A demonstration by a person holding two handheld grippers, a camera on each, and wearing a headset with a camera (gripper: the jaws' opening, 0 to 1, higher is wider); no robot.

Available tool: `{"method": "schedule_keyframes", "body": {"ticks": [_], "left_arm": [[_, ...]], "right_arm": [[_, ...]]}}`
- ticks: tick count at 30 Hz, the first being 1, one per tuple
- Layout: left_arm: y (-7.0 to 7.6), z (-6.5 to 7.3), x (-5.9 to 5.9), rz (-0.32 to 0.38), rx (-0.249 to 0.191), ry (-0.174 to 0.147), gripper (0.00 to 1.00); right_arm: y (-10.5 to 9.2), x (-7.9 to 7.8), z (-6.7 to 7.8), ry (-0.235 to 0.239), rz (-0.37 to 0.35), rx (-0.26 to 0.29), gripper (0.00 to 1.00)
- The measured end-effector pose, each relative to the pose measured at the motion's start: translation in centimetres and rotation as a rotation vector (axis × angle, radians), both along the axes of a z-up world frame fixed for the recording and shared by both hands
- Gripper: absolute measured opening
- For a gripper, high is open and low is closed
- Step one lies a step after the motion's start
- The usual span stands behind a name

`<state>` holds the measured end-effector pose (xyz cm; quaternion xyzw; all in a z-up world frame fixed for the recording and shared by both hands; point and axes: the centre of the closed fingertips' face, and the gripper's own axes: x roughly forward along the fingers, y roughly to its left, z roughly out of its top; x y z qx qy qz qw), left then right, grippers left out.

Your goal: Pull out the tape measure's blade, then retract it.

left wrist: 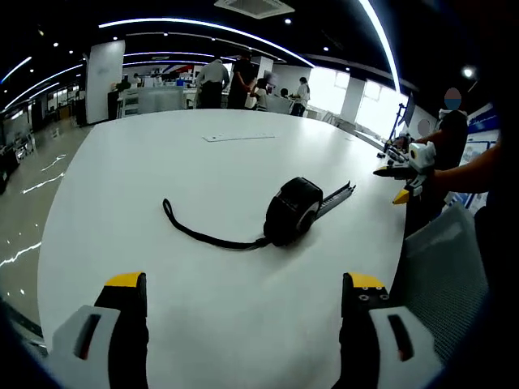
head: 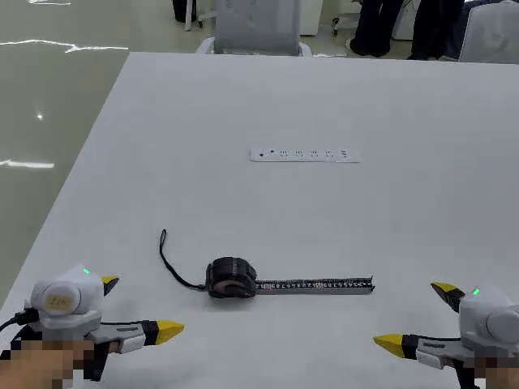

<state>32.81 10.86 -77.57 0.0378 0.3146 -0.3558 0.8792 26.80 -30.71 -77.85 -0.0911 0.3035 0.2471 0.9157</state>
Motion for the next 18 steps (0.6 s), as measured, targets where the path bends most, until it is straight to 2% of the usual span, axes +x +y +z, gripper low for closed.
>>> {"method": "schedule_keyframes", "body": {"ticks": [3, 6, 9, 13, 18], "left_arm": [[0.1, 0.1, -1.1, -0.034, 0.009, -0.029, 0.99], [0.3, 0.2, -1.6, -0.022, -0.002, -0.038, 0.99], [0.3, 0.3, -2.0, 0.011, -0.027, -0.024, 0.99], [0.1, 0.2, -2.8, -0.003, -0.009, -0.024, 0.99], [0.6, 0.4, -3.1, 0.009, 0.001, -0.031, 0.99]], "right_arm": [[0.0, -0.7, 0.0, -0.004, -0.008, 0.008, 1.0], [-0.1, -1.2, 0.1, -0.012, -0.006, -0.003, 1.0], [-0.3, -1.6, 0.0, -0.017, -0.008, -0.018, 1.0], [-0.1, -2.2, 0.0, -0.02, -0.002, -0.029, 1.0], [-0.4, -2.4, 0.0, -0.021, -0.026, -0.017, 1.0]]}}
